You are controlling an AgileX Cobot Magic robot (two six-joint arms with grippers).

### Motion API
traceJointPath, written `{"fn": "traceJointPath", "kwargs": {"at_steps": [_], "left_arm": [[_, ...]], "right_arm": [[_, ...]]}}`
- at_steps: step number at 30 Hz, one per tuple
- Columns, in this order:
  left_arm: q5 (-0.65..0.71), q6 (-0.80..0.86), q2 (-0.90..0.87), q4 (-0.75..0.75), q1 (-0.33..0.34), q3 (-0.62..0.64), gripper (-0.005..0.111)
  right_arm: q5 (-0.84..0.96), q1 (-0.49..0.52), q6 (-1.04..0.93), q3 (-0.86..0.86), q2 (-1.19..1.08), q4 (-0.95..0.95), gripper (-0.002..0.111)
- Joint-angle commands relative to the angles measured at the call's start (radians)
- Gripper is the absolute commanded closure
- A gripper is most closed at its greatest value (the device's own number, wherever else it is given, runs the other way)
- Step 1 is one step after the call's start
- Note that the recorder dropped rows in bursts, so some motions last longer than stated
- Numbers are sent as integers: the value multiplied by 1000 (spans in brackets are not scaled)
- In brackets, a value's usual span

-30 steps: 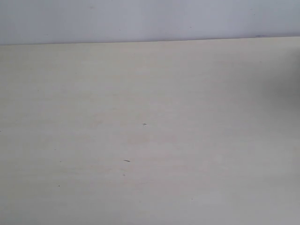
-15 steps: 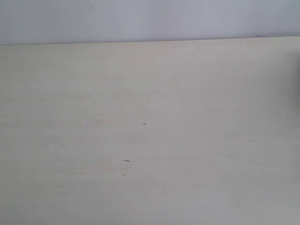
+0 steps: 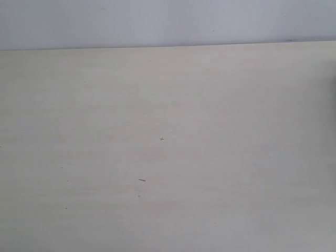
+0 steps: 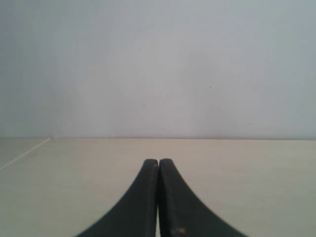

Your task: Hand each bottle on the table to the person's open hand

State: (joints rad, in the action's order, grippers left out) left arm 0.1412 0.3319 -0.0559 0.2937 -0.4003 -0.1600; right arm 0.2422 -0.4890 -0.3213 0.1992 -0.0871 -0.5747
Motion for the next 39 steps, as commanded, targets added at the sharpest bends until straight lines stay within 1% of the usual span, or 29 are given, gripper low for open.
{"fn": "traceJointPath", "kwargs": {"at_steps": [1, 7, 9, 13, 14, 17, 20, 22, 24, 29, 34, 35, 36, 37, 38, 39], "left_arm": [[-1, 5, 4, 0, -8, 6, 107], [4, 5, -9, 0, -6, 6, 107], [43, 3, -11, 0, 21, 6, 107], [183, 3, 28, 0, 166, 6, 107], [213, 3, 42, 2, 216, 6, 107], [228, -38, 56, 33, 314, 6, 107], [229, -98, 56, 37, 388, 21, 107], [229, -120, 56, 37, 421, 45, 107], [230, -128, 56, 37, 440, 66, 107], [239, -128, 56, 28, 460, 103, 107], [239, -163, 56, -50, 460, 148, 107], [239, -203, 56, -85, 460, 158, 107], [230, -321, 56, -163, 460, 160, 107], [226, -390, 56, -222, 460, 160, 107], [223, -506, 56, -310, 460, 160, 107], [223, -577, 56, -348, 460, 160, 107]], "right_arm": [[-2, 0, 1, -4, 3, -3, 108], [-2, 0, 1, -4, 3, -3, 108], [-2, 0, 1, -4, 3, -3, 108], [-2, 0, 1, -4, 3, -3, 108], [-2, 0, 1, -4, 3, -3, 108], [-2, 0, 1, -4, 3, -3, 108], [-2, 0, 1, -4, 3, -3, 108], [-2, 0, 1, -4, 3, -3, 108], [-2, 0, 1, -4, 3, -3, 108], [-2, 0, 1, -4, 3, -3, 108], [-2, 0, 1, -4, 3, -3, 108], [-2, 0, 1, -4, 3, -3, 108], [-2, 0, 1, -4, 3, -3, 108], [-2, 0, 1, -4, 3, -3, 108], [-2, 0, 1, -4, 3, -3, 108], [-2, 0, 1, -4, 3, -3, 108]]}}
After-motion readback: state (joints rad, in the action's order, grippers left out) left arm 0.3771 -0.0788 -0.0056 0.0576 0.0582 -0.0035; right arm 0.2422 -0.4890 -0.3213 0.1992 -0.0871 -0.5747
